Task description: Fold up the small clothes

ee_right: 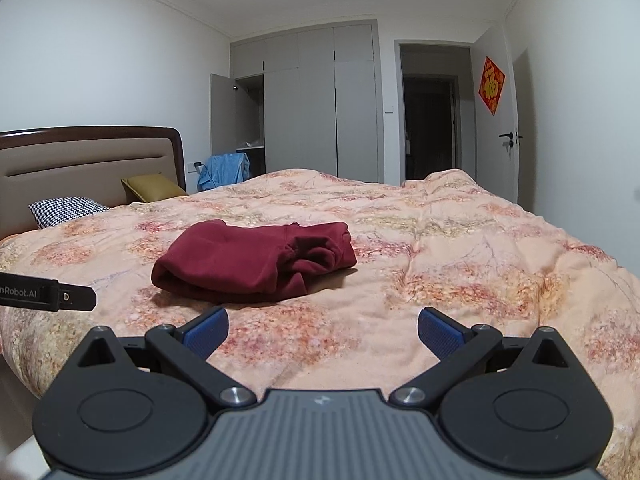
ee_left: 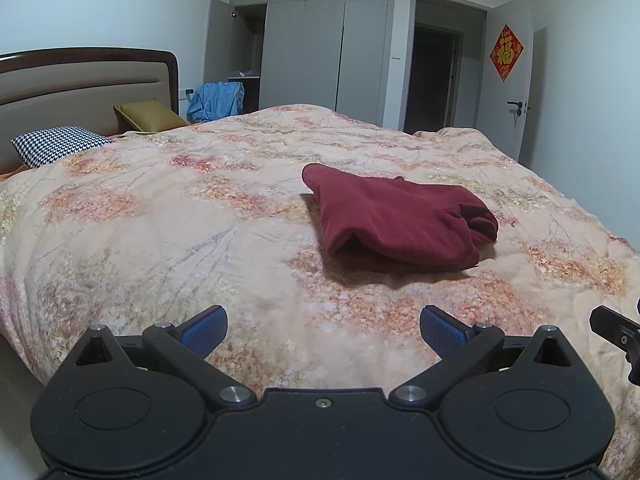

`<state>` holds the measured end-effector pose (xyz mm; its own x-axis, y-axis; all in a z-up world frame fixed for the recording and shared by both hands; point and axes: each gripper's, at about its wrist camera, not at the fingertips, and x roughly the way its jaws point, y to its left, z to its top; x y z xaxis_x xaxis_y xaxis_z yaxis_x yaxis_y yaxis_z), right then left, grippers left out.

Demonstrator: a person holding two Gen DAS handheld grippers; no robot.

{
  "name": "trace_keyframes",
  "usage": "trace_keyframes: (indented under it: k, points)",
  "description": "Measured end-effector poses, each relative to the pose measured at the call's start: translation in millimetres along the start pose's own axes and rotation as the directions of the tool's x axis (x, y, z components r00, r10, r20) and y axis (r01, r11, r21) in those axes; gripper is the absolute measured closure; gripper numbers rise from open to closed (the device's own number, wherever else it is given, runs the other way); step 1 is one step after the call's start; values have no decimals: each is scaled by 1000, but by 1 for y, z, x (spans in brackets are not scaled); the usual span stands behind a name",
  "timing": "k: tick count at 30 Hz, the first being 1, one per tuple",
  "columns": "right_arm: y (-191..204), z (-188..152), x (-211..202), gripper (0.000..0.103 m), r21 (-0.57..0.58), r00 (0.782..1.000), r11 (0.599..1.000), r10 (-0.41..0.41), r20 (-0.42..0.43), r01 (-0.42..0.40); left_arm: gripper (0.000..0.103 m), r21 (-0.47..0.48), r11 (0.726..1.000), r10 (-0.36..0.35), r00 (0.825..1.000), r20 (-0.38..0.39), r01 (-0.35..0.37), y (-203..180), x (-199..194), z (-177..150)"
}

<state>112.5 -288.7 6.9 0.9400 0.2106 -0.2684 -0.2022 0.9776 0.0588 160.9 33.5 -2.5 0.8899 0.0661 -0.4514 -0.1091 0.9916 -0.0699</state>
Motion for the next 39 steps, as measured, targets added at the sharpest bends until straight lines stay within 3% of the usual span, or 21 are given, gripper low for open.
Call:
trace_keyframes:
  k: [39]
  points:
    - [-6,-3,5,0,24,1000,1000,-8,-25,9,1,-4,1000,2,1000,-15,-2,0,6,-3]
